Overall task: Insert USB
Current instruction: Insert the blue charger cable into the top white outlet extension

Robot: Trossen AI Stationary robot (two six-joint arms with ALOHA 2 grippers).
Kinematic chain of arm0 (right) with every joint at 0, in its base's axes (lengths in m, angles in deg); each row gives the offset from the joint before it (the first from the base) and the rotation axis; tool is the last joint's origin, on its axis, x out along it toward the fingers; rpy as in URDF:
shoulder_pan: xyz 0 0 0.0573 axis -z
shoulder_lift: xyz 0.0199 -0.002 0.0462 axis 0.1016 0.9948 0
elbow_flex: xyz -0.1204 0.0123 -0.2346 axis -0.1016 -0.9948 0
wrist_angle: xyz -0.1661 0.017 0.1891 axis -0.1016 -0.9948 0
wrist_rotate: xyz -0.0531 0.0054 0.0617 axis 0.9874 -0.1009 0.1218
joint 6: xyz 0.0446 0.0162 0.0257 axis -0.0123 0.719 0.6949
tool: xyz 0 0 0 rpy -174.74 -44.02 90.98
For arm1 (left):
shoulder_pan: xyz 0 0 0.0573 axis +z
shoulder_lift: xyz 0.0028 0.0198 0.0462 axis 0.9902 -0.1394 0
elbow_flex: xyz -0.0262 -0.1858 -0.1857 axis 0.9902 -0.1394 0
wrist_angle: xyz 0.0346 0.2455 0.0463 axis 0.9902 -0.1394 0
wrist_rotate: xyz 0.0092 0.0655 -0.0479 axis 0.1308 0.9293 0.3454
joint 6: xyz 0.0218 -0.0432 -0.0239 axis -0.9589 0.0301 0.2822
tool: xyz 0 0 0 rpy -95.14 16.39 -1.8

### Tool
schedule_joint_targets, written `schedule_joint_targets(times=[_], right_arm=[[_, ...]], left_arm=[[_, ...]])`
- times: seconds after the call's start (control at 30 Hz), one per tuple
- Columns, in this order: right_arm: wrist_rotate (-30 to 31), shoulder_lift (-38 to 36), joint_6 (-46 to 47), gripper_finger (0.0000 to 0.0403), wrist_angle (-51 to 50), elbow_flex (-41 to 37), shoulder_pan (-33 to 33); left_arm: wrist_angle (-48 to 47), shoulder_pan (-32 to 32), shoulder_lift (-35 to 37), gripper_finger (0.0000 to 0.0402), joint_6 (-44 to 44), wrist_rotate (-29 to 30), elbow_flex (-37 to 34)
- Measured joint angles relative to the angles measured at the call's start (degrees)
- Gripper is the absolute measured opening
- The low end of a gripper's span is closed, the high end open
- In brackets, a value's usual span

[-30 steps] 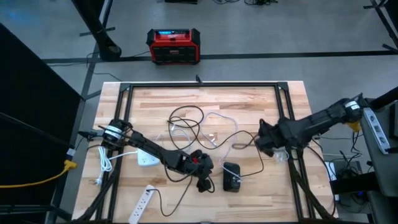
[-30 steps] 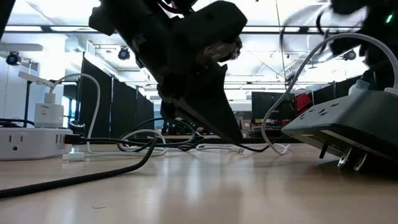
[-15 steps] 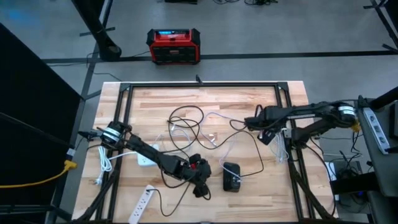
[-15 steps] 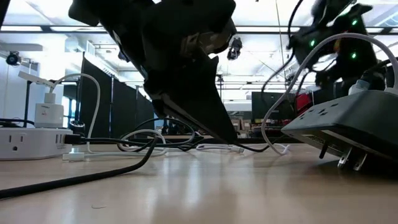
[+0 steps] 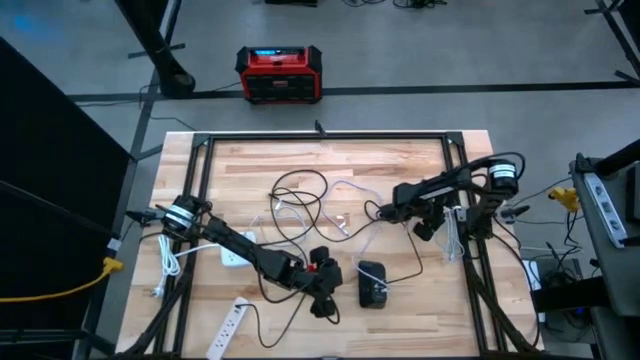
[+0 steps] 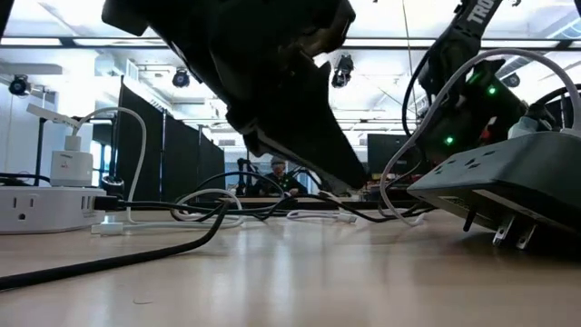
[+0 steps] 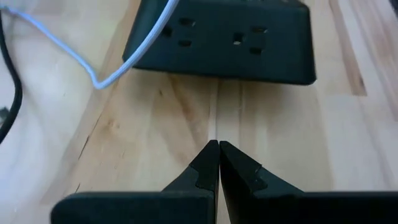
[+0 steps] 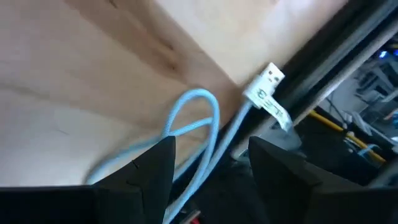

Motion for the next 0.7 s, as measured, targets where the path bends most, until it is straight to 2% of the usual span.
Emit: schedule_joint_targets(times=[0.17,0.33,0.57,0.7], right_arm=[[-1.36,0.58,1.9,0.0187,3.34,-0.82,0.02],[-0.62,2.36,3.44,0.0162,3.85,-1.87,0.02],[-3.84,6.17,2.85,0.0111,6.72,-3.94,0.13],[-3.85,5.63,2.24,0.005,7.18,-4.03,-0.02]], left_arm=[[1.38,0.0,0.02,0.0,-0.58,-0.07,0.0],[2.15,-0.07,0.02,0.0,-0.57,-0.15,0.0],[4.53,-0.68,0.07,0.0,-0.38,-0.7,0.0],[5.82,-1.48,0.08,0.0,-0.31,-0.77,0.0]])
